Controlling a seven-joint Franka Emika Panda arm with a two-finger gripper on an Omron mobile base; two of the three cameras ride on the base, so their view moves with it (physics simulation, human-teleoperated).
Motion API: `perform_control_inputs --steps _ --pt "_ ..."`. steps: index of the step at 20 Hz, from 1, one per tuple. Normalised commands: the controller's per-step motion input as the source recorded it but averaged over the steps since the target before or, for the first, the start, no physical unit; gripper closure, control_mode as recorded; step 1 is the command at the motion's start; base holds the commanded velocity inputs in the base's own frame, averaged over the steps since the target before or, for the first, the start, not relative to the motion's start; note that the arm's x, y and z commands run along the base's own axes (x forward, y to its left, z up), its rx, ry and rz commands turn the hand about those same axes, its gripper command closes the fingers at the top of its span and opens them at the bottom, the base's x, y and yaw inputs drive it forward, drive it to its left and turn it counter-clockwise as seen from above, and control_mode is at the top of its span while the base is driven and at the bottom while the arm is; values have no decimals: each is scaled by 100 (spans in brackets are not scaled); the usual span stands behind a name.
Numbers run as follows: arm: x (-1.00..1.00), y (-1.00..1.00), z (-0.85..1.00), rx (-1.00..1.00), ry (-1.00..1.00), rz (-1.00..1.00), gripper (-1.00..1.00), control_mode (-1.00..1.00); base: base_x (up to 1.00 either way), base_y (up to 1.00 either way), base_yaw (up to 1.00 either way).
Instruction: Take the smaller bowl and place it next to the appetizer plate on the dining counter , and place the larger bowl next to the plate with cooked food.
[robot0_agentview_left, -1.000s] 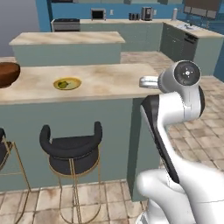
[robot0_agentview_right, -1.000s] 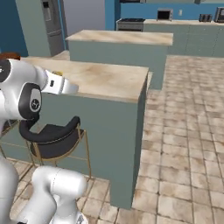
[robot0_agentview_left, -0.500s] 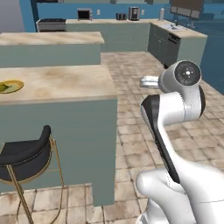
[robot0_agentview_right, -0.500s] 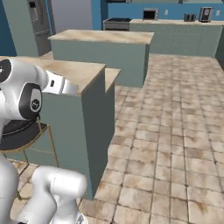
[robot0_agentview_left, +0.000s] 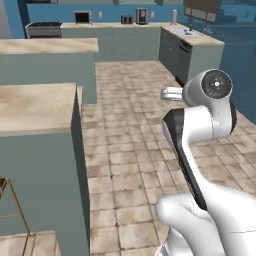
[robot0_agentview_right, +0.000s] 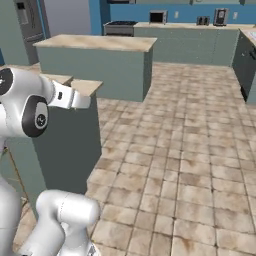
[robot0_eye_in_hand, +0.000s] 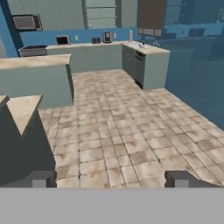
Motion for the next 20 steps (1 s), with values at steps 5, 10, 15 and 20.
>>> perform_control_inputs --steps 5,10,15,20 --pt "0 0 0 0 0 0 -100 100 94 -78 0" --pt "0 0 0 0 0 0 -100 100 100 -57 0" --pt "0 0 0 0 0 0 -100 100 100 -48 5" --pt "0 0 0 0 0 0 -100 100 100 -54 13"
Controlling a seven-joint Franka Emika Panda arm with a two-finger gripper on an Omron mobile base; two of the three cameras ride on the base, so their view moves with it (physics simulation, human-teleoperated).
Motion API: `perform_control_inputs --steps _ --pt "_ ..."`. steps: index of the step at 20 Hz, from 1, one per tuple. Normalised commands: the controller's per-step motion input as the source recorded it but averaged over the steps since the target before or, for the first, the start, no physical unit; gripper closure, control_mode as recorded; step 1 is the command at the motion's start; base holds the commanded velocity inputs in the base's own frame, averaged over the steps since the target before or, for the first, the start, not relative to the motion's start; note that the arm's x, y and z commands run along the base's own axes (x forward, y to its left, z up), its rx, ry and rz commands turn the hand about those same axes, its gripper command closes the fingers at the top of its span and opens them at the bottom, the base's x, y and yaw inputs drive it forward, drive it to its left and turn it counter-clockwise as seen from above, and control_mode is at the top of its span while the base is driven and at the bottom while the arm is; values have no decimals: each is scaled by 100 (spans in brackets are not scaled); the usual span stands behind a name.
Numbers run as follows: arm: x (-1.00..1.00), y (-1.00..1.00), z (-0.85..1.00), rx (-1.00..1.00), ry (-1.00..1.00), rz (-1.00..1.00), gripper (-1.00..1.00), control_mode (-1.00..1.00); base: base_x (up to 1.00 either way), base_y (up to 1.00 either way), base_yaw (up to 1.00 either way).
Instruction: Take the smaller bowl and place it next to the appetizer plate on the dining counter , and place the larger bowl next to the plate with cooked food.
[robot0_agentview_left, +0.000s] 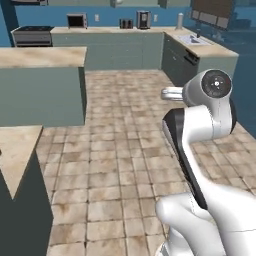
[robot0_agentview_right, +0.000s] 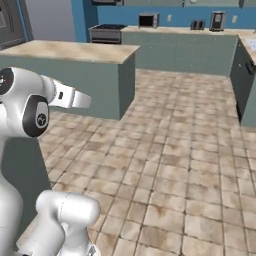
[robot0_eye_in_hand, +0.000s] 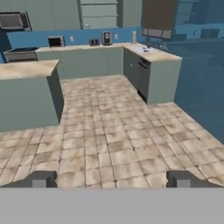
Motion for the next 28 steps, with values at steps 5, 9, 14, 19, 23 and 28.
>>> perform_control_inputs --steps 5,9,14,19,23,28 --pt "0 0 0 0 0 0 -100 100 100 -80 19" --pt "0 0 0 0 0 0 -100 100 100 -87 10" --pt "0 0 0 0 0 0 -100 100 100 -74 3" --pt "0 0 0 0 0 0 -100 100 100 -63 2" --pt "0 0 0 0 0 0 -100 100 100 -51 3" --pt "0 0 0 0 0 0 -100 100 100 -46 2"
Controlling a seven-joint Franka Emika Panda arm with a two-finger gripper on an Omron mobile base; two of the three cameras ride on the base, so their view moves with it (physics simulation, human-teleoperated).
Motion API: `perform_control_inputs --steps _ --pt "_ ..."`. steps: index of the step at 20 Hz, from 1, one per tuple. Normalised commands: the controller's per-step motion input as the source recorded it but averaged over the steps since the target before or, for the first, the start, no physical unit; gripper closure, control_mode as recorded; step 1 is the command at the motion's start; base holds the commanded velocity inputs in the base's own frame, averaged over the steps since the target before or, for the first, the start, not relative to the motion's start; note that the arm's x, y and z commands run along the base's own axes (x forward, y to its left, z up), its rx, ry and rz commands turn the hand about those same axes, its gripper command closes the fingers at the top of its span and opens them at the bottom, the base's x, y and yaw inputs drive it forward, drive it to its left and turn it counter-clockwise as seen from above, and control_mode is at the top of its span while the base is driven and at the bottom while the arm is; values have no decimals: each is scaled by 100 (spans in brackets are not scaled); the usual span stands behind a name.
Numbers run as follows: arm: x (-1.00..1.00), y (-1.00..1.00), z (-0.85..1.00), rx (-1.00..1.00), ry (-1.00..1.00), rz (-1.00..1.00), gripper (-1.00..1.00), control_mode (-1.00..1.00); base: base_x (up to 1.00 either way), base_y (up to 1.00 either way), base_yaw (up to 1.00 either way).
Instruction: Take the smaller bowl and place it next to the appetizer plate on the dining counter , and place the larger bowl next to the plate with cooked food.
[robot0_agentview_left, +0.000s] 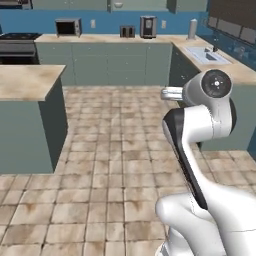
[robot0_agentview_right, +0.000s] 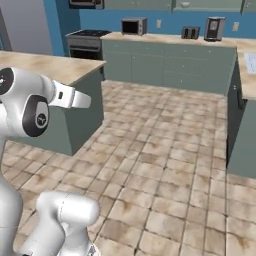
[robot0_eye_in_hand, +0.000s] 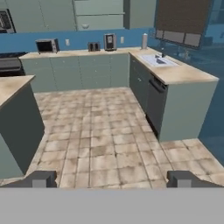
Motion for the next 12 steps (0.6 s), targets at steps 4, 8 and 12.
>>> perform_control_inputs --steps 4,8,12 --pt "0 0 0 0 0 0 -100 100 100 -53 2" --pt "0 0 0 0 0 0 -100 100 100 -62 2" --pt "0 0 0 0 0 0 -100 100 100 -63 1"
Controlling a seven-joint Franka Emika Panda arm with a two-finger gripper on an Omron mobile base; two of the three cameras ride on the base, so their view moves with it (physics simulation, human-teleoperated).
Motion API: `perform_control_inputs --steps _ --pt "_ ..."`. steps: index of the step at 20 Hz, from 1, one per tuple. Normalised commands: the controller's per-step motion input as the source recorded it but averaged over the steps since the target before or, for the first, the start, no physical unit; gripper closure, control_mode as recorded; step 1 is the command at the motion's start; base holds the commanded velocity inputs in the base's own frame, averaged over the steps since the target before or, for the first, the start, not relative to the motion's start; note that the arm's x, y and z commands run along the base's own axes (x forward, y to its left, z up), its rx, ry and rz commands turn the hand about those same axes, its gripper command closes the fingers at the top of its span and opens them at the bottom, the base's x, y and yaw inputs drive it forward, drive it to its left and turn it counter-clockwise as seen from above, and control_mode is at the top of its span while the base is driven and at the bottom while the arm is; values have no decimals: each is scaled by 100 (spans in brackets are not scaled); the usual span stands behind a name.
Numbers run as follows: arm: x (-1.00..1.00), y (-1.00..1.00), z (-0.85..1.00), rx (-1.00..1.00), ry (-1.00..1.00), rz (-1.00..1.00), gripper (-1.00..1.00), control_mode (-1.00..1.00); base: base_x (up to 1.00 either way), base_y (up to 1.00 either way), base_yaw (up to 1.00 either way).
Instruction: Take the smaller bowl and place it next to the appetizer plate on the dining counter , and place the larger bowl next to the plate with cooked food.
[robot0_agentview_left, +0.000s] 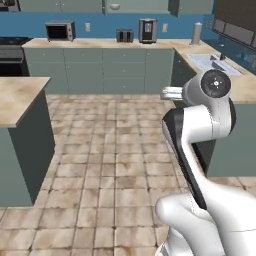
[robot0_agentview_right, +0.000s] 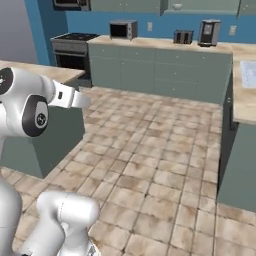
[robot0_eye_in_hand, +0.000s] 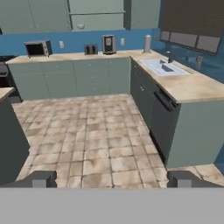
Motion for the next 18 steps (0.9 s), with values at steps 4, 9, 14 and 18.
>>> perform_control_inputs --steps 4,9,14,18 --pt "0 0 0 0 0 0 -100 100 100 -43 4" --pt "0 0 0 0 0 0 -100 100 100 -31 7" --pt "0 0 0 0 0 0 -100 100 100 -40 5" --pt "0 0 0 0 0 0 -100 100 100 -44 4"
